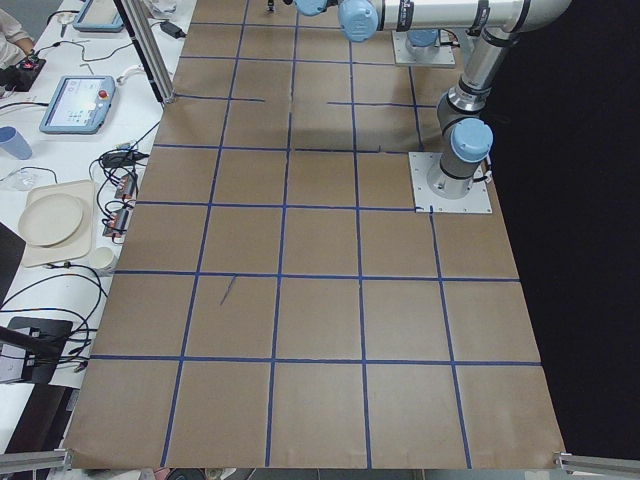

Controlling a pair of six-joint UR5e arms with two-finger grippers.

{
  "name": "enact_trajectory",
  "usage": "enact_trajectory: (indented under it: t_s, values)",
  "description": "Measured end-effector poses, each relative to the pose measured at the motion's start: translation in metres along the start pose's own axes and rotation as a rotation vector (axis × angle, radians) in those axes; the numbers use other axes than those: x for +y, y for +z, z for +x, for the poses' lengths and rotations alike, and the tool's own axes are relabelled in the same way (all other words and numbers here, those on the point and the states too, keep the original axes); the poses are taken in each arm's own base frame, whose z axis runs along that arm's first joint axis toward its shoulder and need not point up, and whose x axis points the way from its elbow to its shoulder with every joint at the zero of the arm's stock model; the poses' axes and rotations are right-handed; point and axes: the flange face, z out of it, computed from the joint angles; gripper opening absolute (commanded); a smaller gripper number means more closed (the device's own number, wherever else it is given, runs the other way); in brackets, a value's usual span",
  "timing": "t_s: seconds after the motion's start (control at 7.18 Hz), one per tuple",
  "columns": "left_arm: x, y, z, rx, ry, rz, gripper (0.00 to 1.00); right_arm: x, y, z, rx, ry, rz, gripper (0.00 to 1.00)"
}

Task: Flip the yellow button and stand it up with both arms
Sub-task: 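Open the left gripper and withdraw it while the right gripper pulls the button away, then lower the button upright with the right gripper onto the table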

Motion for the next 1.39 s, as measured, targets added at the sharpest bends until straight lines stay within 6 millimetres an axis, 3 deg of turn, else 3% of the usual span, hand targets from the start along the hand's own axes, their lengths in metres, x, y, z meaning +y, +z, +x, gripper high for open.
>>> enact_trajectory:
  t_s: [0.42,0.84,1.11,1.39]
  values:
    - [-0.003,-0.029,0.029,-0.563,-0.016,0.011,1.00,-0.047,0.002,0.007,0.268,-0.291,0.171,0.29]
    - [0.000,-0.065,0.016,-1.036,0.010,0.063,1.00,-0.084,-0.004,0.020,0.581,-0.807,0.203,0.20]
    - [-0.007,-0.068,-0.002,-1.100,0.008,0.090,1.00,-0.120,-0.008,0.027,0.744,-1.141,0.201,0.19]
    - [-0.015,-0.060,-0.023,-1.097,0.026,0.140,1.00,-0.167,-0.028,0.043,0.810,-1.422,0.170,0.16]
